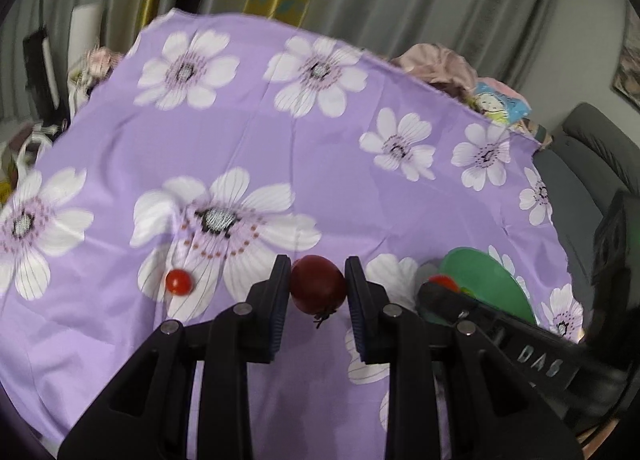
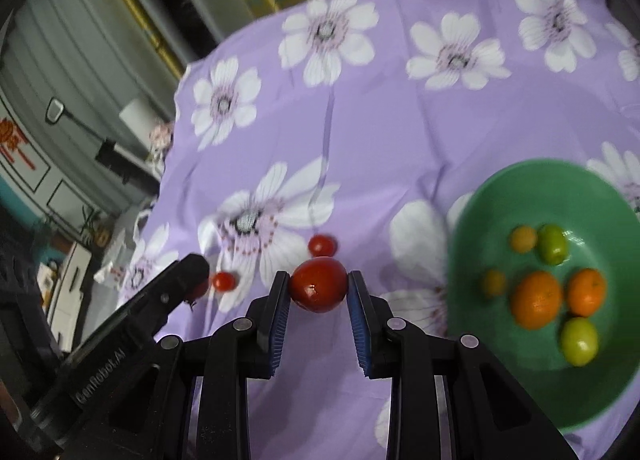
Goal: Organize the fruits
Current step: 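Close the right gripper on the cherry tomato and lift it, then carry the tomato over the bowl and open the right gripper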
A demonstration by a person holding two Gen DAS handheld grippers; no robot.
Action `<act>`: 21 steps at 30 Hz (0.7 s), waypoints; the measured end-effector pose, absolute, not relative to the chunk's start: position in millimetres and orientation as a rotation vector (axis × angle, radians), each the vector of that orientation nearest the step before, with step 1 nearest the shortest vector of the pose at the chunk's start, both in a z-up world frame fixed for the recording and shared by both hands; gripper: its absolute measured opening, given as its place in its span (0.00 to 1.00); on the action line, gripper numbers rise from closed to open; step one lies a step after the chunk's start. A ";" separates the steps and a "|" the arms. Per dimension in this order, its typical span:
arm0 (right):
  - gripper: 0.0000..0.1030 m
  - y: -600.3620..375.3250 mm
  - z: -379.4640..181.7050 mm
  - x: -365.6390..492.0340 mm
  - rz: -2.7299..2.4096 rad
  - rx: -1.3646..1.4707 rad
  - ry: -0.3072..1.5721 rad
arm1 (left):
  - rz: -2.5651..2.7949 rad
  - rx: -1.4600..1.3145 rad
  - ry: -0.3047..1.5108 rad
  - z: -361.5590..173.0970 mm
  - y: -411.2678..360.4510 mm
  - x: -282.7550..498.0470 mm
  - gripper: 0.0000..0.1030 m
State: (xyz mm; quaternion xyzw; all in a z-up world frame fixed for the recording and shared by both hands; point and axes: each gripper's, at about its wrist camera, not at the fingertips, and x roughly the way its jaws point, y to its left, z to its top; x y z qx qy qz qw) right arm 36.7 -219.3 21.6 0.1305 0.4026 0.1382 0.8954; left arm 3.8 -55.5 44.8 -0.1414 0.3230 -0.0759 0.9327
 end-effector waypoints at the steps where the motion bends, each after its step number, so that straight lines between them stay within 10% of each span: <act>1: 0.30 -224.5 26.7 33.3 0.277 0.277 0.815 | -0.153 -0.277 0.652 45.8 -58.4 2.6 0.26; 21: 0.30 -353.0 44.5 7.8 -0.016 0.519 0.687 | -0.439 -0.164 0.669 52.3 -196.9 14.1 0.26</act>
